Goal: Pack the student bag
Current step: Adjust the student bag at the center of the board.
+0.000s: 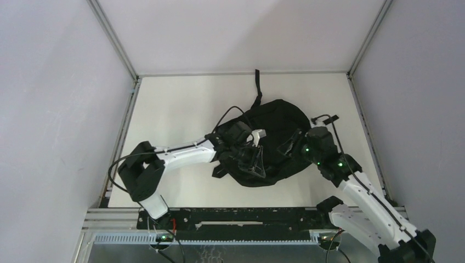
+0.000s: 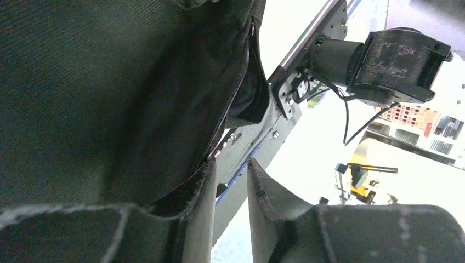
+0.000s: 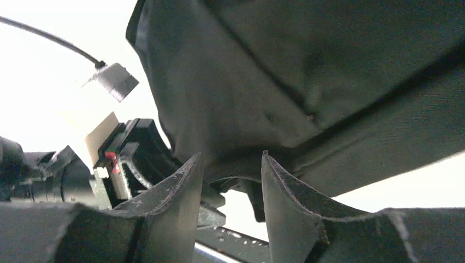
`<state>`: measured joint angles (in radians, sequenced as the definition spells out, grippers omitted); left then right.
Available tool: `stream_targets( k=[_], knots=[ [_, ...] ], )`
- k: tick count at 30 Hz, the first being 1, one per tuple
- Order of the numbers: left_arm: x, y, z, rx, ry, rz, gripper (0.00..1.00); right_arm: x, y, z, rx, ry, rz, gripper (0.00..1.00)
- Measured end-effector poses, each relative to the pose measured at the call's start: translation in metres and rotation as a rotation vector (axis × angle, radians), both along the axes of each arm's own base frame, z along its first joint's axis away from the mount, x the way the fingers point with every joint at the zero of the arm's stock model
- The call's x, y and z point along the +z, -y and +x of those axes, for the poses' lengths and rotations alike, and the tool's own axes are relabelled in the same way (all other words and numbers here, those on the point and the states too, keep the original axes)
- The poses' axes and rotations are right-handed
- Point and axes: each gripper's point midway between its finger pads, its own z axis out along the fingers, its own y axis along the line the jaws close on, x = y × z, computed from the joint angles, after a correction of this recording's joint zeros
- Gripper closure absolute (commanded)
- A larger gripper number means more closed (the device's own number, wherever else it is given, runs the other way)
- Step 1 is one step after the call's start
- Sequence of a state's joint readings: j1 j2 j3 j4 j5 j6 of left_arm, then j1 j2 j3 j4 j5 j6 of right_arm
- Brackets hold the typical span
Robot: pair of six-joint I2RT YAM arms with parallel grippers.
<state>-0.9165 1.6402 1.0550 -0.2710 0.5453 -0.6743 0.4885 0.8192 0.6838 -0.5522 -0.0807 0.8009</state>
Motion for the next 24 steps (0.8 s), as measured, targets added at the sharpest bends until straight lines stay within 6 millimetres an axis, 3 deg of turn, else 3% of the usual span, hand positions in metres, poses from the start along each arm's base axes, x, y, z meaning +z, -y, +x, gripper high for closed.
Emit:
stream_targets(
  k=[4,9,11,15,20,24],
  knots=[
    [-0.001,0.013,-0.003,-0.009,-0.024,-0.004,0.64,-0.003,0.044,0.005,-0.154,0.0,-0.051,0.48],
    [0.003,0.025,0.003,0.006,-0.03,-0.017,0.61,-0.035,0.082,-0.004,-0.283,-0.103,-0.09,0.49],
    [0.0,0.028,0.007,0.018,-0.031,-0.009,0.59,-0.045,0.087,-0.009,-0.293,-0.142,-0.098,0.48],
    [-0.01,0.031,0.011,0.038,-0.038,0.024,0.57,-0.052,0.088,-0.015,-0.284,-0.171,-0.097,0.35],
    [-0.027,0.034,0.012,0.057,-0.068,0.061,0.57,-0.064,0.086,-0.018,-0.278,-0.203,-0.067,0.35],
    [-0.039,0.039,0.013,0.073,-0.098,0.079,0.6,-0.091,0.077,-0.026,-0.262,-0.275,-0.004,0.36]
  ],
)
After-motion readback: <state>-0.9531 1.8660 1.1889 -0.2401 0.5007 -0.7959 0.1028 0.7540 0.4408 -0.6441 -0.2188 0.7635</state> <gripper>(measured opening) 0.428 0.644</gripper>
